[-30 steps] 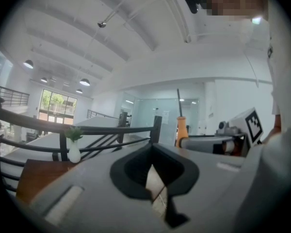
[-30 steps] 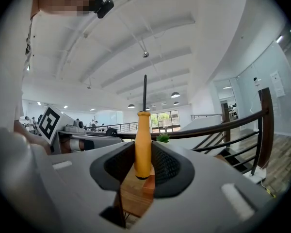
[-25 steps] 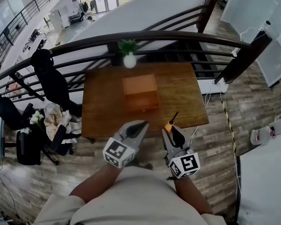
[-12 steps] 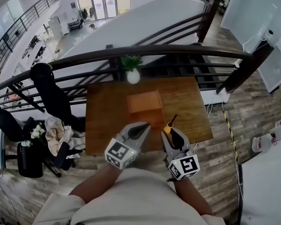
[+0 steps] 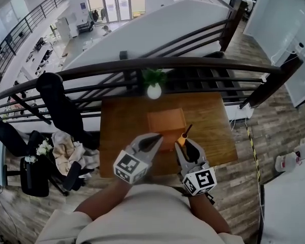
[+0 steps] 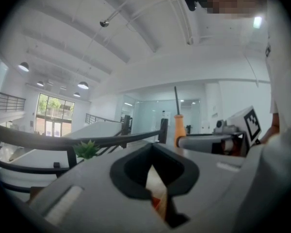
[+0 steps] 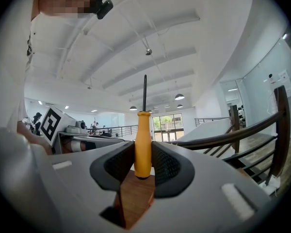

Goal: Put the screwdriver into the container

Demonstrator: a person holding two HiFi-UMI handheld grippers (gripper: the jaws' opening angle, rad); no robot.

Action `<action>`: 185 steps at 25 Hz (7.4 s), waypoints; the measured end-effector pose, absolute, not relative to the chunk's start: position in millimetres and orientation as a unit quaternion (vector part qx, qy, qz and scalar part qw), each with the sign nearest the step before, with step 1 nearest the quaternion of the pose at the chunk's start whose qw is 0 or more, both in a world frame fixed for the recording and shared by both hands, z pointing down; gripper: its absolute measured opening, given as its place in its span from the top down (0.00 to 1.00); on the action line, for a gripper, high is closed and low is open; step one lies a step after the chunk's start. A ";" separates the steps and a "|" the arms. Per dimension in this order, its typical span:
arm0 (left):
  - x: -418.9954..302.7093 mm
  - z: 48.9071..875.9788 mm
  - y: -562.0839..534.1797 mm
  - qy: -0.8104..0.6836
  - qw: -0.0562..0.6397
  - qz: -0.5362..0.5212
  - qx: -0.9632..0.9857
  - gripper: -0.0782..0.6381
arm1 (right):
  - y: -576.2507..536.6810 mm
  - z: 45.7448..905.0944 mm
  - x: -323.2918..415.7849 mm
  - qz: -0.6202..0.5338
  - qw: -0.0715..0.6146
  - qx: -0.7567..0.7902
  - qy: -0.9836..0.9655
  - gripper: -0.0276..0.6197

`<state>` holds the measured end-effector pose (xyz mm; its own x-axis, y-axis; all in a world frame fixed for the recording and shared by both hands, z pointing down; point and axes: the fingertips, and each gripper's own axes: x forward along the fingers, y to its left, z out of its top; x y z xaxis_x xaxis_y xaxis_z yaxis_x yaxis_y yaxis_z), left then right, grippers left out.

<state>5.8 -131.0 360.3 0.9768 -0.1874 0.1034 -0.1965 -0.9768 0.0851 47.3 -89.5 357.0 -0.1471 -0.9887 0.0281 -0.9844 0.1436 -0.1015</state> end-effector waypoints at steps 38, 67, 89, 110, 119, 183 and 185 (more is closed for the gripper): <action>61.7 372.0 -226.4 -0.295 0.080 0.034 0.952 0.89 | -204.8 362.3 122.9 -0.056 0.000 -0.492 0.869 0.78; 79.4 462.3 -220.5 -0.352 0.117 0.107 0.922 0.89 | -212.5 462.5 159.5 -0.054 -0.124 -0.388 0.912 0.78; 64.8 563.1 -240.6 -0.317 0.200 0.159 0.913 0.89 | -237.9 608.8 160.7 -0.053 -0.311 -0.341 0.885 0.78; 59.9 632.7 -238.3 -0.315 0.259 0.176 0.896 0.89 | -215.6 725.9 149.9 -0.075 -0.447 -0.239 0.859 0.78; 59.0 647.2 -247.5 -0.318 0.274 0.181 0.889 0.89 | -216.5 759.5 145.7 -0.094 -0.491 -0.216 0.838 0.78; 67.6 684.7 -256.4 -0.293 0.300 0.232 0.878 0.89 | -223.6 791.1 135.7 -0.211 -0.531 -0.222 0.790 0.75; 68.8 684.3 -253.9 -0.292 0.298 0.232 0.879 0.89 | -224.3 783.8 136.0 -0.205 -0.525 -0.229 0.794 0.77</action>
